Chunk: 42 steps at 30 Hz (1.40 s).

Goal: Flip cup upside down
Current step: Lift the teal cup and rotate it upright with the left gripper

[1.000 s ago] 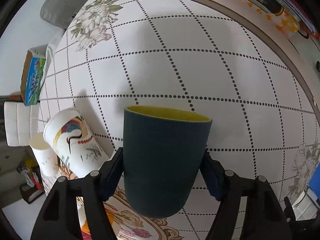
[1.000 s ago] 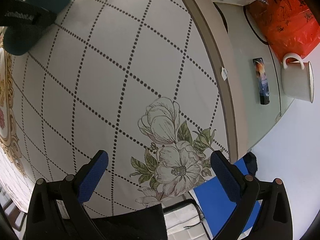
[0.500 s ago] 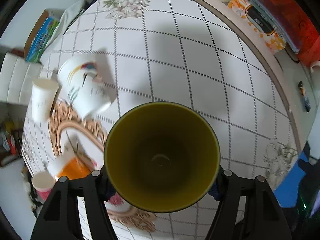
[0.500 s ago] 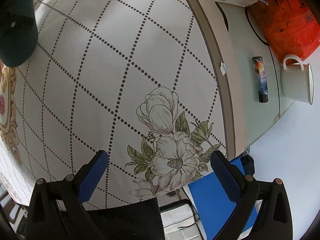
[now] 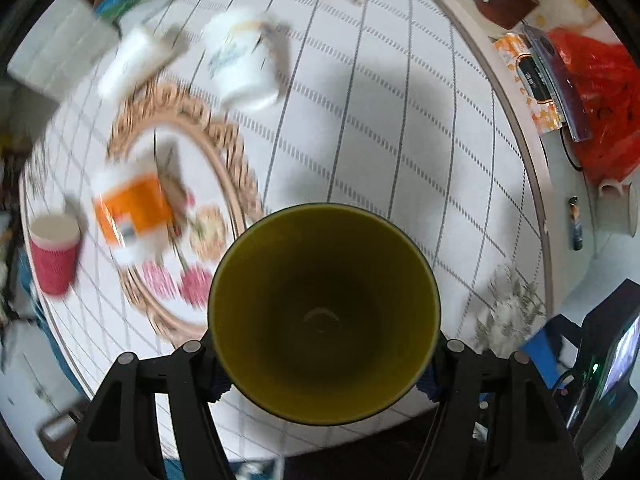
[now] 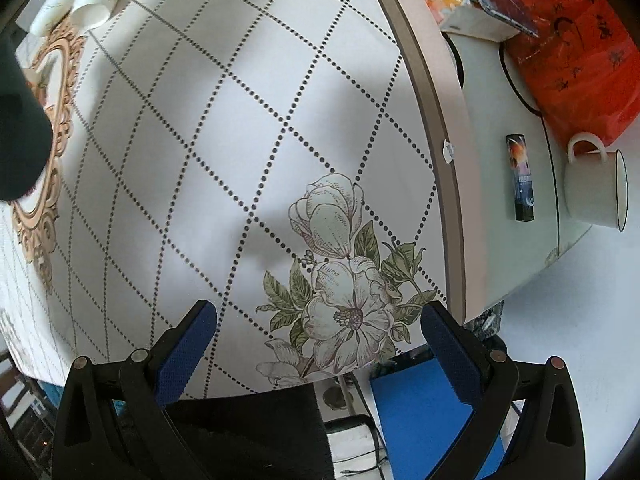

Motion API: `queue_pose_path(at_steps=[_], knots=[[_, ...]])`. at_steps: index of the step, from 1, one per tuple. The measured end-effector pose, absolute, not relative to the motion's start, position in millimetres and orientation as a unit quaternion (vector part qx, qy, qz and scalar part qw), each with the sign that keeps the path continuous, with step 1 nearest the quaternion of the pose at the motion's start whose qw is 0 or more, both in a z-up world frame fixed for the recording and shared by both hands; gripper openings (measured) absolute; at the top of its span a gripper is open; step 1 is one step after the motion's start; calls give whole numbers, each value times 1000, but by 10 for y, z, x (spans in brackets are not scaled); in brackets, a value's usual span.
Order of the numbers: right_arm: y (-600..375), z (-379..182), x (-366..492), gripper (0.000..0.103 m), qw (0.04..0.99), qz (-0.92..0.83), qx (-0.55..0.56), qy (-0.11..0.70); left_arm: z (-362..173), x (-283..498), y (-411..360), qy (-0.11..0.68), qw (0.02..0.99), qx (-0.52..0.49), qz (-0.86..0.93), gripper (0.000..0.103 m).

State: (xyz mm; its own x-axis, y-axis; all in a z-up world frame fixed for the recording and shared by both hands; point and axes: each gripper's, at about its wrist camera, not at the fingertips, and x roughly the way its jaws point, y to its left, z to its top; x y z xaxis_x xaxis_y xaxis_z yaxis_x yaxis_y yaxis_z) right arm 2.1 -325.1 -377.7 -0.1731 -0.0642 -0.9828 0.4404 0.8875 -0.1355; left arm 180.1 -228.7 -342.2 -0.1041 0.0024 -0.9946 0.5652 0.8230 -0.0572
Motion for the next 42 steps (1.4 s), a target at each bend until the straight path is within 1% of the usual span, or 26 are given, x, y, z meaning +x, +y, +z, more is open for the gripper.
queue_pose_path(at_steps=[5, 9, 12, 17, 25, 35, 40, 42], knots=[[-3063, -3726, -187, 103, 642, -170, 118, 738, -3550, 1513, -1919, 753, 616, 131, -193, 67], [-2877, -3811, -302, 103, 643, -142, 102, 746, -3757, 1265, -1658, 787, 588, 76, -171, 67], [-2747, -3871, -326, 103, 639, -124, 90, 754, -3929, 1125, -1573, 804, 570, 56, -158, 67], [-2740, -3973, -163, 103, 633, -109, 74, 763, -4171, 1001, -1594, 817, 558, 52, -137, 67], [-2860, -4083, -116, 103, 626, -115, 70, 768, -4328, 1106, -1717, 811, 567, 70, -124, 67], [-2983, -3978, 89, 103, 621, -130, 80, 769, -4438, 1217, -1883, 806, 571, 89, -130, 67], [-2953, -3947, 122, 103, 620, -132, 83, 769, -4502, 1265, -1824, 806, 572, 83, -129, 67], [-2929, -4014, 47, 103, 620, -131, 83, 769, -4508, 1288, -1798, 804, 575, 84, -129, 69]])
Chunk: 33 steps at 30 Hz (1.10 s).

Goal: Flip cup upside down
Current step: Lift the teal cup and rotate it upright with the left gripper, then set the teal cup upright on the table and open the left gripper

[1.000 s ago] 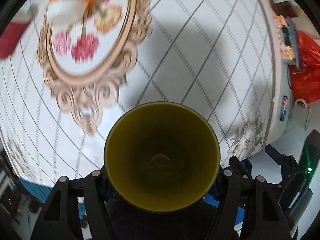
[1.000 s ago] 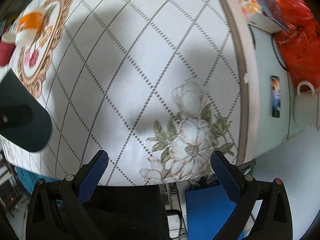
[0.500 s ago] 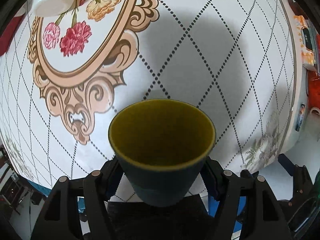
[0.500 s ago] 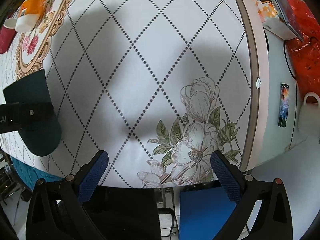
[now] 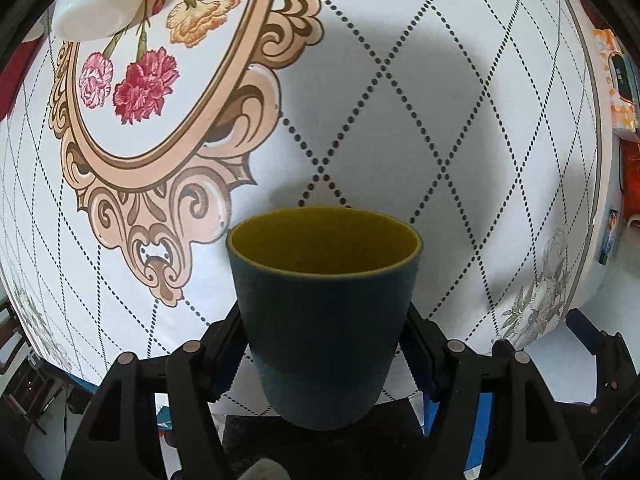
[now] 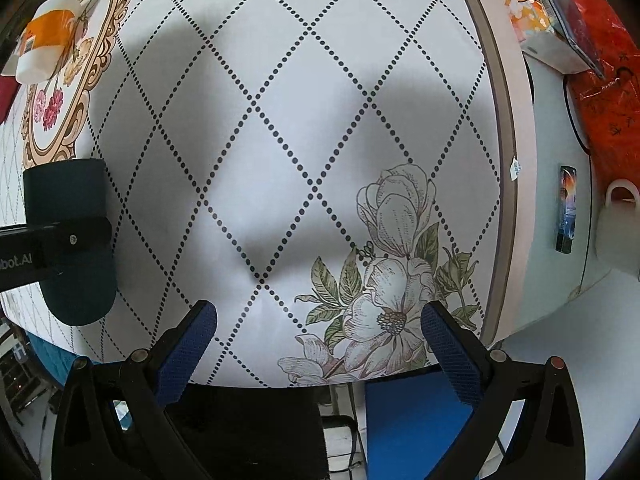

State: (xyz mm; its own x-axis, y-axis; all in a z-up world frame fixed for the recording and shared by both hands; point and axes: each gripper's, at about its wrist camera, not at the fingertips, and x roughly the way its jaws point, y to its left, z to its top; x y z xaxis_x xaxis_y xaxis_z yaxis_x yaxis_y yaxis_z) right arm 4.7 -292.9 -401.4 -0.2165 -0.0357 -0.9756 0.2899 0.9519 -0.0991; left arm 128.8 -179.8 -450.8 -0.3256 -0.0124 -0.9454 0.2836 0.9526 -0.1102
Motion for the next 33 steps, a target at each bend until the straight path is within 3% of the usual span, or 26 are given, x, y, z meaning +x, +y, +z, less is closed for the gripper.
queue_pose_path(at_steps=[4, 12, 24, 33], knots=[[-2865, -4018, 89, 103, 620, -130, 81, 770, -4471, 1323, -1699, 800, 580, 81, -131, 88], [-2798, -3982, 88, 103, 624, -128, 86, 766, -4317, 1392, -1527, 787, 597, 77, -139, 89], [-2498, -3498, 198, 103, 680, -71, 209, 699, -3309, 1396, -546, 701, 706, 39, -94, 90], [-2023, -3821, 470, 91, 653, -35, 259, 711, -3700, 1008, -73, 715, 698, 34, -30, 90]])
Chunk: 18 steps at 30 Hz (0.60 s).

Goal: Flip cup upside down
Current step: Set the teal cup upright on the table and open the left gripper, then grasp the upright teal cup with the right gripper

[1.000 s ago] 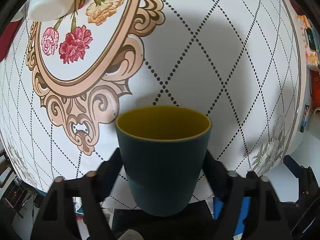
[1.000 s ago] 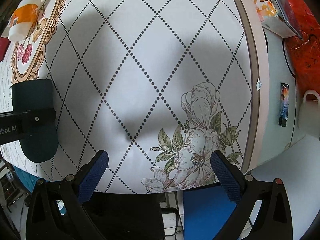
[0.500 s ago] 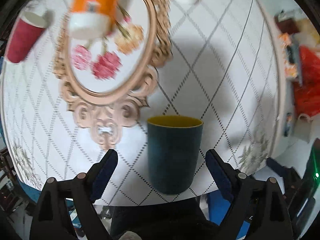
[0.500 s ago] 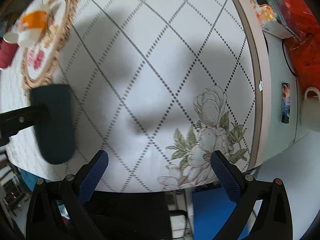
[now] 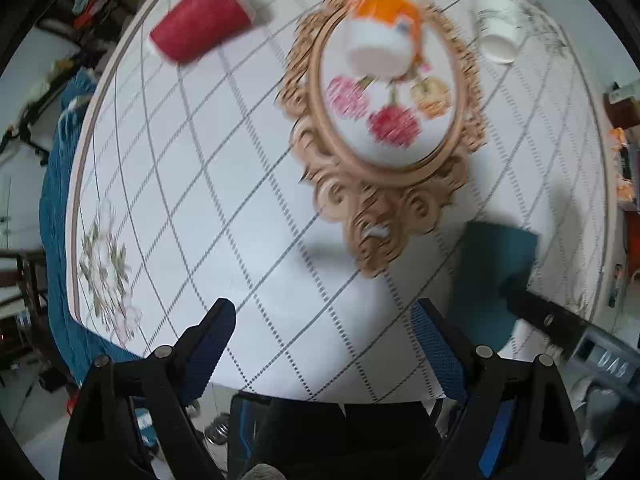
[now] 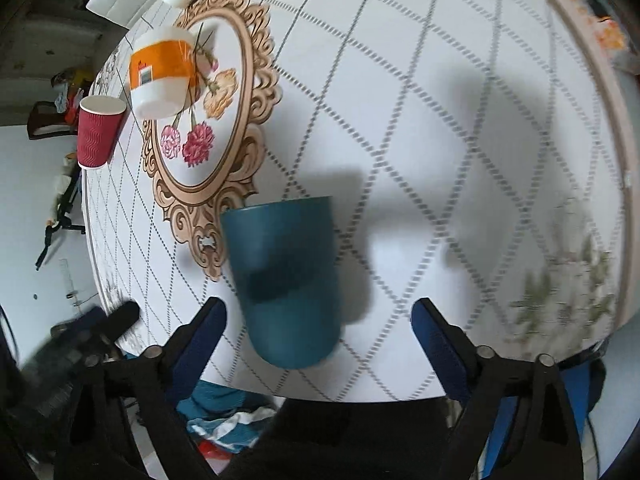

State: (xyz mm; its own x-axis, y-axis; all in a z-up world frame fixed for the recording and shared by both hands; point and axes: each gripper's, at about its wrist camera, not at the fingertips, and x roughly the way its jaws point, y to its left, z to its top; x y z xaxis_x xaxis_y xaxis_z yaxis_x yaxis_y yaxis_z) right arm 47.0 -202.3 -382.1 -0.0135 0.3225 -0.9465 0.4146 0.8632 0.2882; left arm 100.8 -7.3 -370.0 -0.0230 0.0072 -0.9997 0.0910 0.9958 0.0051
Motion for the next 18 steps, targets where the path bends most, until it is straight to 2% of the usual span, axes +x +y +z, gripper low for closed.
queue_pose_path(at_steps=[7, 18], knots=[[-1786, -3977, 548, 68, 648, -32, 227, 727, -3860, 897, 40, 721, 692, 31, -27, 90], [-1697, -3972, 578, 67, 653, -31, 186, 734, -3851, 892, 24, 715, 696, 41, -41, 90]])
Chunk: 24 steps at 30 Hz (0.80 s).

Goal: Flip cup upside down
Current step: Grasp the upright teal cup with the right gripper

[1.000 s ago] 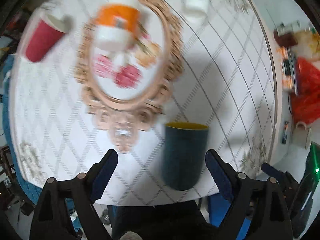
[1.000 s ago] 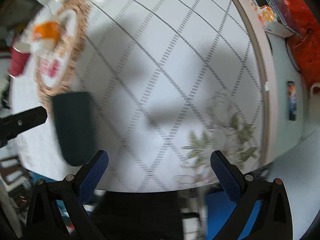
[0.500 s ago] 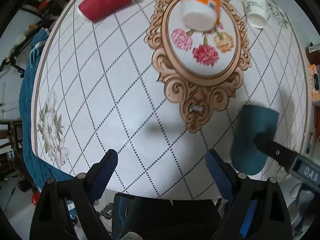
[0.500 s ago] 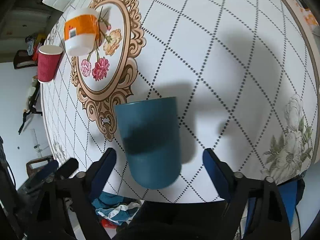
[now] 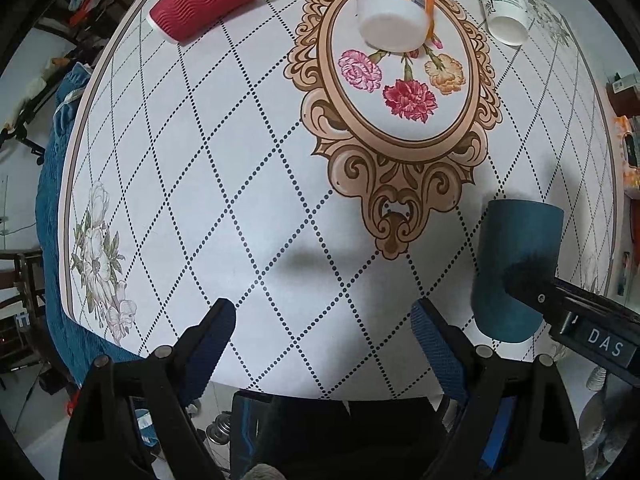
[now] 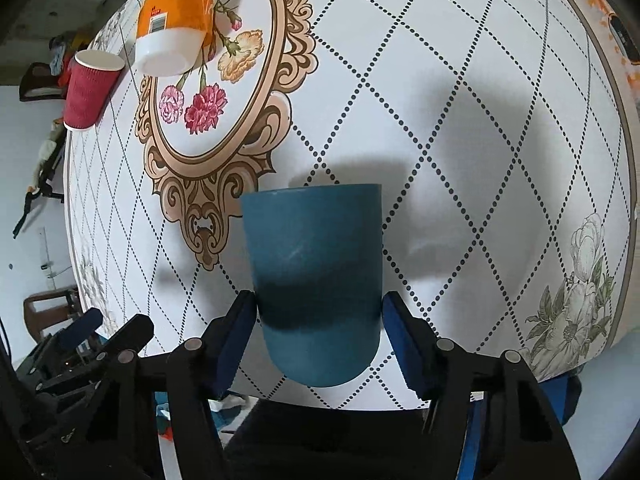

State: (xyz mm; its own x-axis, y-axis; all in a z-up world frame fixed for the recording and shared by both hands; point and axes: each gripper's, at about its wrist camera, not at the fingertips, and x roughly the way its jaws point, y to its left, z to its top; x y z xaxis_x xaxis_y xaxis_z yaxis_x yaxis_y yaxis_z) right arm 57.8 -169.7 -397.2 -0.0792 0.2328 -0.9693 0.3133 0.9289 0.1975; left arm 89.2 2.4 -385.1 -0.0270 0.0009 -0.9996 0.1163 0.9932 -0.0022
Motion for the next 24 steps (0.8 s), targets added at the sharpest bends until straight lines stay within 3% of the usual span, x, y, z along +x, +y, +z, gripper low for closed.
queue_pose_path(at_steps=[6, 9, 14, 16, 20, 24], knots=[[-1665, -3993, 591, 68, 647, -36, 186, 739, -3801, 906, 29, 711, 700, 46, -47, 90], [-1683, -4008, 585, 79, 634, -24, 199, 747, -3798, 898, 84, 709, 702, 47, -49, 90], [-1723, -3709, 601, 85, 649, -13, 188, 737, -3814, 878, 198, 711, 700, 40, -52, 90], [-1678, -3434, 623, 87, 674, -1, 133, 726, -3801, 864, 251, 709, 702, 38, -53, 90], [-1270, -2954, 581, 94, 725, 35, -141, 674, -3780, 796, 402, 700, 711, 35, -60, 90], [-662, -3071, 88, 94, 629, 106, -539, 550, -3792, 701, 520, 692, 718, 30, -68, 90]])
